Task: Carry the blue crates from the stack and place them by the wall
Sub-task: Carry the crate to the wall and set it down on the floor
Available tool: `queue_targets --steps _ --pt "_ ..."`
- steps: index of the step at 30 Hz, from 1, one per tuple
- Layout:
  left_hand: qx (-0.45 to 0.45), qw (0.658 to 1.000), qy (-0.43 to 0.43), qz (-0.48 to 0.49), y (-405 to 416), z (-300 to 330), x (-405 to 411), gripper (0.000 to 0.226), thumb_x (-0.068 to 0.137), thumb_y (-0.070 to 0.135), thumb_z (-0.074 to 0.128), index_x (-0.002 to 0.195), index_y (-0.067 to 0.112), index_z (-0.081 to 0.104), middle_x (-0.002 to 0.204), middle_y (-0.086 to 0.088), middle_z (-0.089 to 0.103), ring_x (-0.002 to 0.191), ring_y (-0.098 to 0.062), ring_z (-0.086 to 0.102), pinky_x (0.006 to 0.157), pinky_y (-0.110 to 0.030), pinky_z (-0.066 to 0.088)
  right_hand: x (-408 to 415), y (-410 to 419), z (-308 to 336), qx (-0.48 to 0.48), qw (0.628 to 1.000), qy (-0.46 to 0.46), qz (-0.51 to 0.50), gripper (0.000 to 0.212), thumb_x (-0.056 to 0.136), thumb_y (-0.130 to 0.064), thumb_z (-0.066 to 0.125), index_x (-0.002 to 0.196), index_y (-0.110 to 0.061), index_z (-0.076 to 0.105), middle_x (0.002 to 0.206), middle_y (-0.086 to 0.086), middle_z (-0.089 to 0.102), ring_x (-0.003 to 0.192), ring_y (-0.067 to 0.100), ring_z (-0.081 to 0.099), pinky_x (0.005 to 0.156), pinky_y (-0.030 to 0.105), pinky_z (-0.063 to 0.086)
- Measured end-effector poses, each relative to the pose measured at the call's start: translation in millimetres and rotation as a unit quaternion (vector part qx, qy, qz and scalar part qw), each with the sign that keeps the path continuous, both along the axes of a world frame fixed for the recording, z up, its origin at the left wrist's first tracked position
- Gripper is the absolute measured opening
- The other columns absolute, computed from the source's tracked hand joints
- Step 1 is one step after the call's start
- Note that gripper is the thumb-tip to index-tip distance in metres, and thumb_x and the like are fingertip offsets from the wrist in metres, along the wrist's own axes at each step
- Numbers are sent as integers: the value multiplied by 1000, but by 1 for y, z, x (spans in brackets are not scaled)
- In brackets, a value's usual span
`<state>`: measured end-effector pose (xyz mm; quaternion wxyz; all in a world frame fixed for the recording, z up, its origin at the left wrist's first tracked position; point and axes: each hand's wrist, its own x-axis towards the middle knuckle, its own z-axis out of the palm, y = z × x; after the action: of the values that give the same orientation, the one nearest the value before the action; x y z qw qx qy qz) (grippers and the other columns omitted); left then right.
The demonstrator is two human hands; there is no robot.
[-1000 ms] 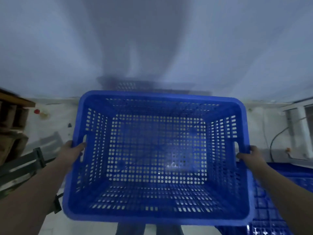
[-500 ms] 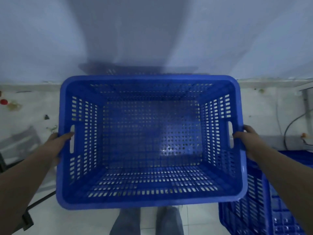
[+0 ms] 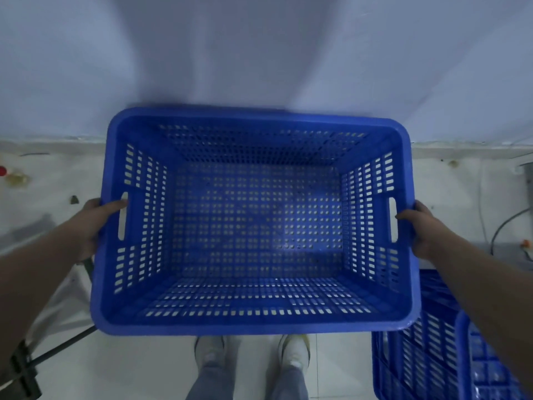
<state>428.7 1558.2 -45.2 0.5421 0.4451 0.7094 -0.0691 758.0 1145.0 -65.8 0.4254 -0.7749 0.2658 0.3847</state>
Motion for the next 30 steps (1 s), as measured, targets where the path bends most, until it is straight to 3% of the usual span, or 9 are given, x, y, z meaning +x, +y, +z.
queue_targets --steps 4,8,13,16,18,20,22,25,30 --pt "12 999 14 -26 6 -1 9 65 88 30 65 144 17 33 138 -17 52 117 -42 56 91 -65 45 18 11 5 17 1000 -10 13 42 95 -6 45 135 -17 44 108 10 60 78 25 59 58 38 57" --pt "8 998 50 -47 0 -5 11 70 86 28 67 145 18 32 141 -18 49 118 -44 54 93 -65 45 16 10 6 2 999 -6 48 45 95 -9 47 138 -19 43 115 10 58 82 26 59 77 45 52" --pt "46 987 108 -114 -9 10 28 66 90 24 63 144 3 32 140 -24 48 119 -46 52 97 -58 45 7 23 13 -69 991 -74 93 46 93 -13 49 138 -9 43 116 14 55 87 30 53 78 41 46" --pt "64 969 131 -198 -24 27 37 53 95 21 55 140 -3 40 134 -26 51 113 -44 54 92 -47 45 -7 30 26 -140 964 -80 209 55 93 -18 51 144 -6 34 122 18 54 90 30 50 82 42 46" --pt "64 944 151 -287 -38 45 44 48 96 22 53 133 -6 45 123 -25 57 97 -37 55 86 -43 46 -15 32 44 -185 920 -73 339 65 93 -23 50 150 -8 21 140 19 45 103 34 52 85 40 45" --pt "86 899 169 -395 -52 72 54 42 96 22 49 129 -5 47 116 -22 57 88 -31 51 77 -37 44 -23 32 70 -223 839 -75 490 71 93 -29 50 151 -10 14 151 14 33 127 34 45 102 41 41" --pt "113 854 167 -480 -67 103 67 41 97 22 46 132 0 44 125 -20 55 90 -28 51 75 -33 41 -29 34 104 -246 773 -89 578 68 92 -31 49 150 -11 18 153 10 32 136 29 37 111 44 33" --pt "162 799 138 -563 -87 167 95 47 97 25 44 139 5 39 138 -16 49 112 -31 55 87 -35 45 -28 41 174 -248 751 -118 600 62 91 -29 50 146 -13 28 151 7 33 137 25 35 111 41 31" --pt "289 692 82 -656 -122 318 158 58 97 32 41 150 14 25 152 -7 35 136 -25 37 107 -37 38 -13 38 321 -263 748 -203 575 62 93 -33 45 147 -9 25 152 9 31 140 25 31 114 38 28"
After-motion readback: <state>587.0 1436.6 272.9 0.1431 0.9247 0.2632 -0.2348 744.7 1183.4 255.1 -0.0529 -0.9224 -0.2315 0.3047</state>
